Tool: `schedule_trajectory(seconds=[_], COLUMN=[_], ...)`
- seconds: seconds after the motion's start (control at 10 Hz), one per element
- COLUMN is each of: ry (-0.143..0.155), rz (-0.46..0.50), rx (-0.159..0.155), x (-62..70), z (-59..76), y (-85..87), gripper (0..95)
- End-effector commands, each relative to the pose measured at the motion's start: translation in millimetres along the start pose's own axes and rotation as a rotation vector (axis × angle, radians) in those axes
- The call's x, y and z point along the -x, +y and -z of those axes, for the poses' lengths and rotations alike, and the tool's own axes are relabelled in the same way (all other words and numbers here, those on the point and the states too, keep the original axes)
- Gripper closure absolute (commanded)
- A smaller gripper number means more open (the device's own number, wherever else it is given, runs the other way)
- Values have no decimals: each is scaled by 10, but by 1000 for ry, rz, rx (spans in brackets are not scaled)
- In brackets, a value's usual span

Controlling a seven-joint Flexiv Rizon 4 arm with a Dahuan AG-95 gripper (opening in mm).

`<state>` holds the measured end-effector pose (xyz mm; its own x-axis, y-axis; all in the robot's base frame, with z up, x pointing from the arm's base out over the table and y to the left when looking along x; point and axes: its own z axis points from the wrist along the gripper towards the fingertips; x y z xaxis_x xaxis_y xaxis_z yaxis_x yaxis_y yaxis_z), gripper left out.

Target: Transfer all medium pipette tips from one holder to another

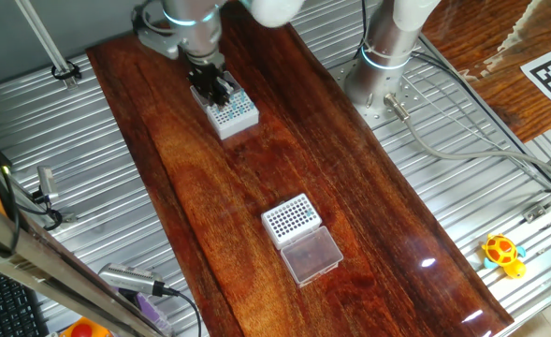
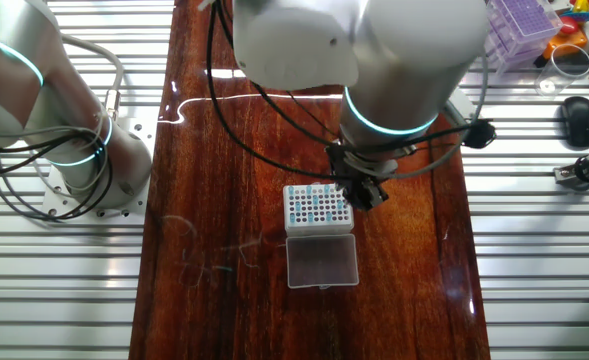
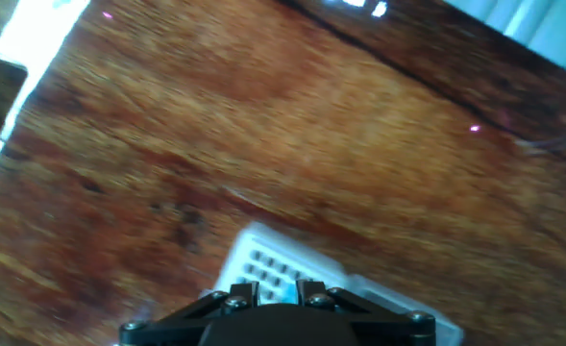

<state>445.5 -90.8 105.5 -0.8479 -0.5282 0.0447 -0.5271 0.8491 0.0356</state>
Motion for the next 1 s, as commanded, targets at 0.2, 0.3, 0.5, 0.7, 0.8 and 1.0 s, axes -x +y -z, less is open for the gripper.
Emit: schedule_trajectory(seconds=[0.2, 0.3, 0.5, 0.7, 0.8, 1.0], ry=[-10, -12, -16, -22, -27, -36], rz=[0, -1, -3, -8, -10, -10], rx=[-5, -5, -4, -6, -9, -13], x=[-10, -9, -13, -35, -56, -78], z=[-77, -90, -124, -167, -186, -230], y=[-36, -38, -39, -32, -24, -11], gripper=[760, 760, 760, 760, 760, 760])
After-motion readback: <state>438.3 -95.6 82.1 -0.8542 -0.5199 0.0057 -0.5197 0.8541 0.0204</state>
